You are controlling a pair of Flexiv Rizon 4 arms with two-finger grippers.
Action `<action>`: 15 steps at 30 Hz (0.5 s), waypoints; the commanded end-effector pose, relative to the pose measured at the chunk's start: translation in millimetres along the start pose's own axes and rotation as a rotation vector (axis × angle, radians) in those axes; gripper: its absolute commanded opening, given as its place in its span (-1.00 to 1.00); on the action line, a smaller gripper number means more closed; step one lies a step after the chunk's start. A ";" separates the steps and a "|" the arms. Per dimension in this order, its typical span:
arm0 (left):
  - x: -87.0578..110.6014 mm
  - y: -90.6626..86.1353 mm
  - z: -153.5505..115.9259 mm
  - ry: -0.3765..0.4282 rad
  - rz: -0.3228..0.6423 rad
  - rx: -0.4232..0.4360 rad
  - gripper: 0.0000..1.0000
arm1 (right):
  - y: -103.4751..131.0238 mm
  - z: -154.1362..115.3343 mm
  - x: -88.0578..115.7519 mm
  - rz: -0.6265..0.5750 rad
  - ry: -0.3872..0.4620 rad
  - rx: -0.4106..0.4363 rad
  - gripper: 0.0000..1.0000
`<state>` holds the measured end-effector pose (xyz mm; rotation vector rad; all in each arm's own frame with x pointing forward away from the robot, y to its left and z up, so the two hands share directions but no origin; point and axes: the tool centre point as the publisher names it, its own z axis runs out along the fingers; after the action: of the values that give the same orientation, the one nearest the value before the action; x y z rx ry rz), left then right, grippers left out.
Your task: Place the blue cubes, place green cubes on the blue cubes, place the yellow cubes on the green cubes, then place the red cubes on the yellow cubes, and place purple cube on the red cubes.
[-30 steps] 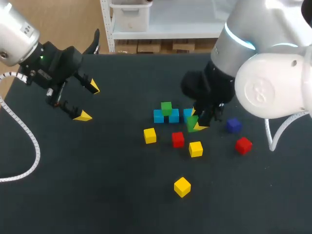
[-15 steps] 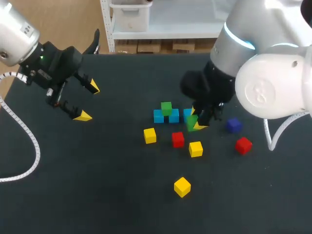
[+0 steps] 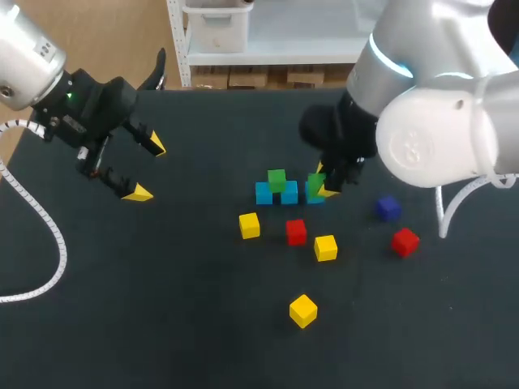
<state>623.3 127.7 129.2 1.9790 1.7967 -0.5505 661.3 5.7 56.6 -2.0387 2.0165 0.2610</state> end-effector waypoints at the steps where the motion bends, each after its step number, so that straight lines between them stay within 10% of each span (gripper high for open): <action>1: 0.6 1.1 0.1 -0.001 0.002 0.001 1.00 | -13.3 10.0 -4.6 0.007 0.009 0.006 -1.00; 15: 0.6 1.1 0.1 -0.001 0.002 0.001 1.00 | -36.4 23.2 -13.1 0.028 0.004 0.033 -1.00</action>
<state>623.3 127.8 129.2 1.9790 1.7967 -0.5505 693.6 22.8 43.9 -1.9922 2.0354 0.2255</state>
